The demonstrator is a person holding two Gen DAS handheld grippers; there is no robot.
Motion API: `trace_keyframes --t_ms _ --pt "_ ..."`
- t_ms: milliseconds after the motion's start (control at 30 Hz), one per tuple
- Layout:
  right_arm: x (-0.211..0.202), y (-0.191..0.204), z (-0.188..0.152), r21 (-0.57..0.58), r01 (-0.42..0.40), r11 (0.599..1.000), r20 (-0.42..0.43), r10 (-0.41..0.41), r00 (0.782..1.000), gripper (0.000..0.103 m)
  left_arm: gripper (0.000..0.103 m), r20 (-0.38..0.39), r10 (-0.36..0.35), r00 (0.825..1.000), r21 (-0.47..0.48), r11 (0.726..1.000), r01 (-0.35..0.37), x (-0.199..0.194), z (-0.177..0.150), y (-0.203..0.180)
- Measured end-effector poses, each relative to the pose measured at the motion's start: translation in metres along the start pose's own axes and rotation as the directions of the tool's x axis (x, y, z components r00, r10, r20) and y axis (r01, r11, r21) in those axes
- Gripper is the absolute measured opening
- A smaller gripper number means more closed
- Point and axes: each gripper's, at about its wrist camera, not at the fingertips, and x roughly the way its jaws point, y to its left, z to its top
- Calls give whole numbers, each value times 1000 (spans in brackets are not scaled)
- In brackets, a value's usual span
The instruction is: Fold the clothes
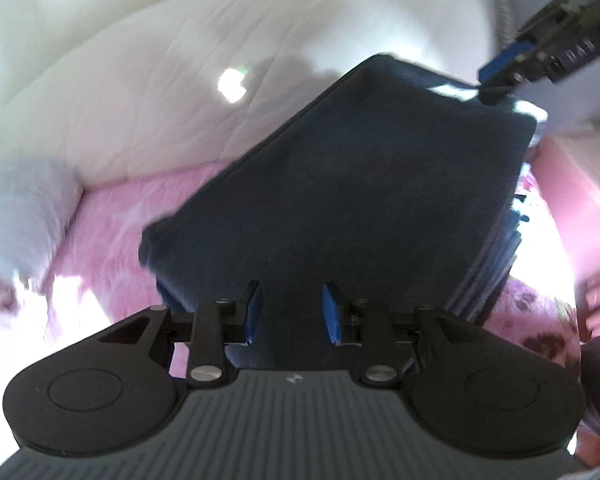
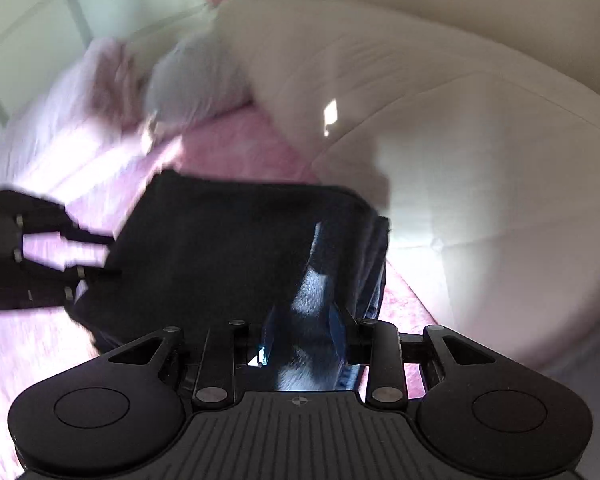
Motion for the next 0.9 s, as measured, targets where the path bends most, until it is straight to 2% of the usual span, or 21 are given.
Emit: trace_keyframes --t_ms 100,133,167,200,233,333,433,600,733,800,833,900 --pt "-22 -3 -17 142 39 989 68 -49 996 34 37 39 -16 999 46 999 14 -12 13 -6" --pt "-29 -5 -25 188 49 981 82 -66 994 43 37 45 -24 999 53 998 22 -12 19 -7" --pt "-35 -9 -33 235 56 970 90 -79 993 63 38 50 -32 998 61 998 29 -12 25 -8" --pt "-41 -13 -43 285 62 957 96 -93 991 71 39 55 -40 998 68 997 37 -13 31 -9" --pt "-45 -18 -53 332 62 941 98 -100 990 74 39 57 -49 997 77 996 45 -13 36 -10" --pt "-49 -35 -79 450 33 892 76 -76 994 74 40 59 -79 995 101 992 73 -6 59 -17" --pt "-39 -47 -92 523 -51 851 83 9 996 74 40 51 -108 993 125 987 101 13 78 -31" --pt "-26 -66 -85 544 -197 816 164 127 978 74 40 33 -143 989 167 976 136 44 119 -34" --pt "-3 -78 -71 566 -287 773 213 200 956 73 39 -12 -198 980 190 962 197 71 145 -31" --pt "10 -82 -68 574 -299 762 196 227 954 67 38 -60 -215 975 212 951 223 87 149 -32" --pt "16 -84 -68 579 -295 760 181 233 956 52 38 -78 -224 972 213 948 235 95 149 -32" --pt "22 -88 -74 598 -275 753 161 223 961 36 39 -99 -242 965 202 945 258 105 147 -32"
